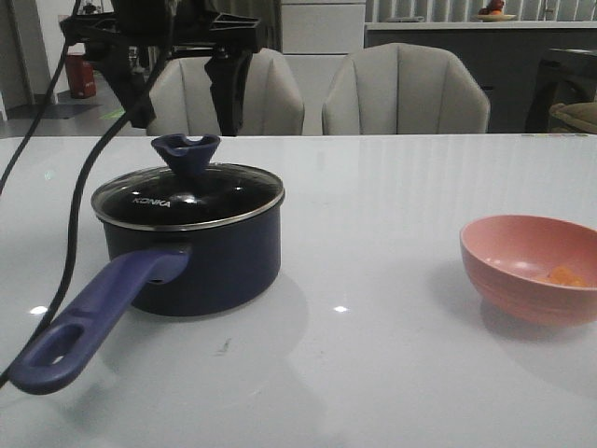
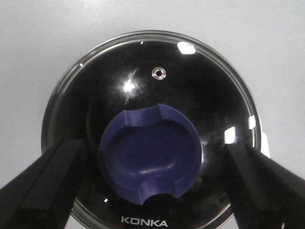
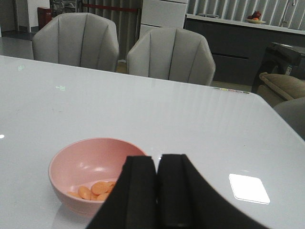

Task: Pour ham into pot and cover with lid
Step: 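Lower the left gripper onto the purple lid knob and grasp it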

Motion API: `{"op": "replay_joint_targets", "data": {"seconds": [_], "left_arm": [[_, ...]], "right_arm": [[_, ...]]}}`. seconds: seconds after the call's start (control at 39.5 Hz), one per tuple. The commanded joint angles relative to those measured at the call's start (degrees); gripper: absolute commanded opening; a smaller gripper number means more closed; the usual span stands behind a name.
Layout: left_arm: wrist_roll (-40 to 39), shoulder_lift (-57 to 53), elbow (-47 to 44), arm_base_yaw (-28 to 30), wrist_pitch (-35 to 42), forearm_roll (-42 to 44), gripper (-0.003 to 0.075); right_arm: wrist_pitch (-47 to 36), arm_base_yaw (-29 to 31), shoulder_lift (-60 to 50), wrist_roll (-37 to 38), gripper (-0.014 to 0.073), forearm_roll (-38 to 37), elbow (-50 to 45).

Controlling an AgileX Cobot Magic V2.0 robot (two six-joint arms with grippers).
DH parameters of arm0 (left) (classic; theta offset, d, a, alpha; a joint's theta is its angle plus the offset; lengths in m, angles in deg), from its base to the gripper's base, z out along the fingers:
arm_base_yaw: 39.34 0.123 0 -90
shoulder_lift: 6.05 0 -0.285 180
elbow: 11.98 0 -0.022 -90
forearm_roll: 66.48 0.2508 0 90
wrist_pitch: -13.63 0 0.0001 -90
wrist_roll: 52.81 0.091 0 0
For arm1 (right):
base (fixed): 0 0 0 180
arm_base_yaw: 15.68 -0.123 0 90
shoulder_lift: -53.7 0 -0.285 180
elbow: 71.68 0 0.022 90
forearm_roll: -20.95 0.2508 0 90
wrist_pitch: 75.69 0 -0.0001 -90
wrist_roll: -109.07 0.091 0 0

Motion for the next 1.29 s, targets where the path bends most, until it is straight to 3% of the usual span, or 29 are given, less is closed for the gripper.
{"op": "replay_joint_targets", "data": {"seconds": [0.0, 0.68, 1.09, 1.26], "left_arm": [[-1.4, -2.5, 2.1, -0.2, 0.9, 0.1, 0.0585], [-3.1, 0.6, 2.1, 0.0, 0.6, 0.3, 0.0576], [-3.1, 0.6, 2.1, 0.0, 0.7, 1.4, 0.0223], [-3.1, 0.5, 2.1, 0.0, 0.7, 1.4, 0.0202]], "right_arm": [[-4.2, 0.4, -1.2, -0.3, 0.0132, -0.6, 0.3], [-4.2, 0.4, -1.2, -0.3, 0.0132, -0.6, 0.3], [-4.2, 0.4, -1.2, -0.3, 0.0132, -0.6, 0.3], [-4.2, 0.4, -1.2, -0.3, 0.0132, -0.6, 0.3]]}}
